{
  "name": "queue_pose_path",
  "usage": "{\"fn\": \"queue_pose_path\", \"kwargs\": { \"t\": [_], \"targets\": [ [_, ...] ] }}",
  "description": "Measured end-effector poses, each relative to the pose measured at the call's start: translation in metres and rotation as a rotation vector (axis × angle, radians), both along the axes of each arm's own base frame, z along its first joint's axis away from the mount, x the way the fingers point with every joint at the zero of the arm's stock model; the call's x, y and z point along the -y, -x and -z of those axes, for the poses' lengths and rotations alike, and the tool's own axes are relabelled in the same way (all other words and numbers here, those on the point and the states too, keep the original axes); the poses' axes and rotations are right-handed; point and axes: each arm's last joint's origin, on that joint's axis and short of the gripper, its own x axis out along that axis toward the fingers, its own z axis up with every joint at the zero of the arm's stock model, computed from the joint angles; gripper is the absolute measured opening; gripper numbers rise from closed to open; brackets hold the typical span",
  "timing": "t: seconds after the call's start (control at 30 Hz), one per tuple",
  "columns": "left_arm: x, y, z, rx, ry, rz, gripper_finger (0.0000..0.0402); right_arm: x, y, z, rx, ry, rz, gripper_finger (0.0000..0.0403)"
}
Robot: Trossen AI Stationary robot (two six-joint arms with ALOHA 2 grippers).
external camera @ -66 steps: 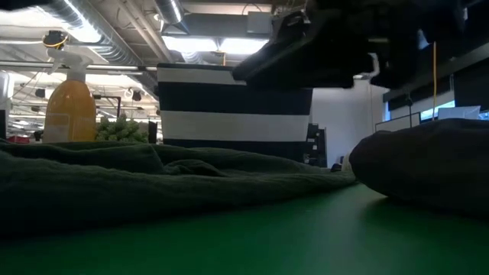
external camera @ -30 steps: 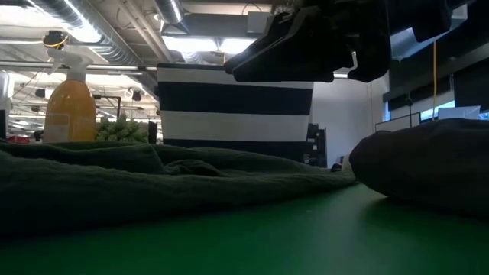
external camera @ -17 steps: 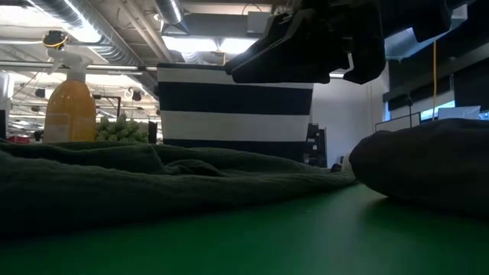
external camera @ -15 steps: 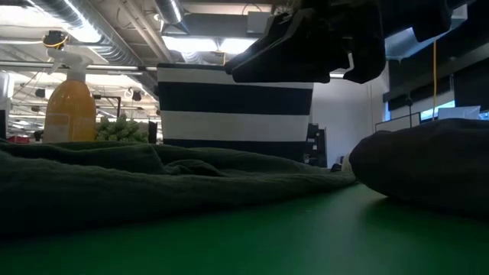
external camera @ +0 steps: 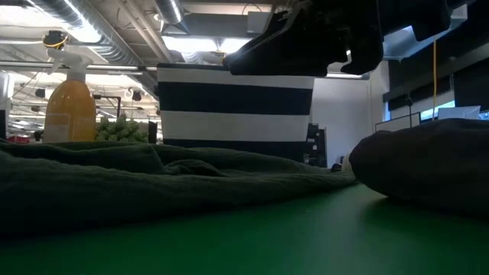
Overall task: Fold laundry
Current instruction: Fold the green polo shirt
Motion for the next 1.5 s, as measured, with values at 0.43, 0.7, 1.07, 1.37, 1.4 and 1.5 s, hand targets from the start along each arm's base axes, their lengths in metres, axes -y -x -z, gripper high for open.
{"fn": "queue_pose_path", "kwargs": {
  "t": [0.43, 0.7, 1.07, 1.37, 1.4, 1.5],
  "targets": [
    [-0.006, 0.001, 0.016, 0.122, -0.099, 0.321, 0.0298, 0.000, 0.000, 0.000, -0.004, -0.012, 0.023, 0.0230],
    [-0.005, -0.004, 0.011, 0.249, -0.192, 0.417, 0.0298, 0.001, 0.000, 0.000, 0.001, 0.000, 0.054, 0.0230],
    [-0.004, 0.015, 0.011, 0.237, -0.244, 0.394, 0.0298, 0.008, -0.002, 0.000, 0.008, -0.017, 0.121, 0.0230],
    [0.011, 0.021, 0.004, 0.326, -0.228, 0.537, 0.0298, 0.019, -0.006, 0.000, 0.013, -0.040, 0.163, 0.0230],
    [0.012, 0.020, 0.004, 0.334, -0.220, 0.557, 0.0298, 0.019, -0.006, 0.000, 0.013, -0.043, 0.164, 0.0230],
    [0.013, 0.017, 0.011, 0.319, -0.238, 0.606, 0.0298, 0.024, -0.007, 0.000, 0.015, -0.053, 0.180, 0.0230]
  ]
}}
